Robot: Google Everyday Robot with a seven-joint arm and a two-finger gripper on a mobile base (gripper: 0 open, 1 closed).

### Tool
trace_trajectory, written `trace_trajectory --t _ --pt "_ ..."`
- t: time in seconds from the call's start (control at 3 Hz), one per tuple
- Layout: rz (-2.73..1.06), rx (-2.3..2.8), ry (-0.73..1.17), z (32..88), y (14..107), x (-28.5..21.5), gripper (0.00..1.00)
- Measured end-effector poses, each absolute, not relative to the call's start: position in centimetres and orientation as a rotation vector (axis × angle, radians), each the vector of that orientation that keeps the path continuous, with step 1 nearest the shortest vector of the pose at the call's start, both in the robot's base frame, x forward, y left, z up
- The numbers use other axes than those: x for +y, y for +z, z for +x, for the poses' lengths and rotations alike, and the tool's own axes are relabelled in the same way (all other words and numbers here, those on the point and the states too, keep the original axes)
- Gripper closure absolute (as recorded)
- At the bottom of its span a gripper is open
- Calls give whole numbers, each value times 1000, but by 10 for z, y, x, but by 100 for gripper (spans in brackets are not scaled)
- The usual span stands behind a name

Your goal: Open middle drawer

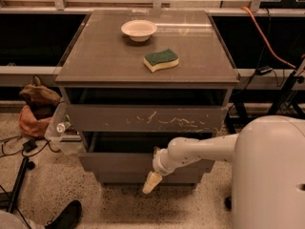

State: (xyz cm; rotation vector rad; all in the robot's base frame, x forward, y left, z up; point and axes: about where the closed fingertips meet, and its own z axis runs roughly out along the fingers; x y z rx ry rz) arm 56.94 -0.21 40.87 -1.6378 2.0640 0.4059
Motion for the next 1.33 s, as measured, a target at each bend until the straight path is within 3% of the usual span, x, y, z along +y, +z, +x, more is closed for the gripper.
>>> trace_trajectory --t 0.67,1.33 --pt "-1634 2058 459 515 417 4 0" --pt "-1649 2075 482 500 415 9 0"
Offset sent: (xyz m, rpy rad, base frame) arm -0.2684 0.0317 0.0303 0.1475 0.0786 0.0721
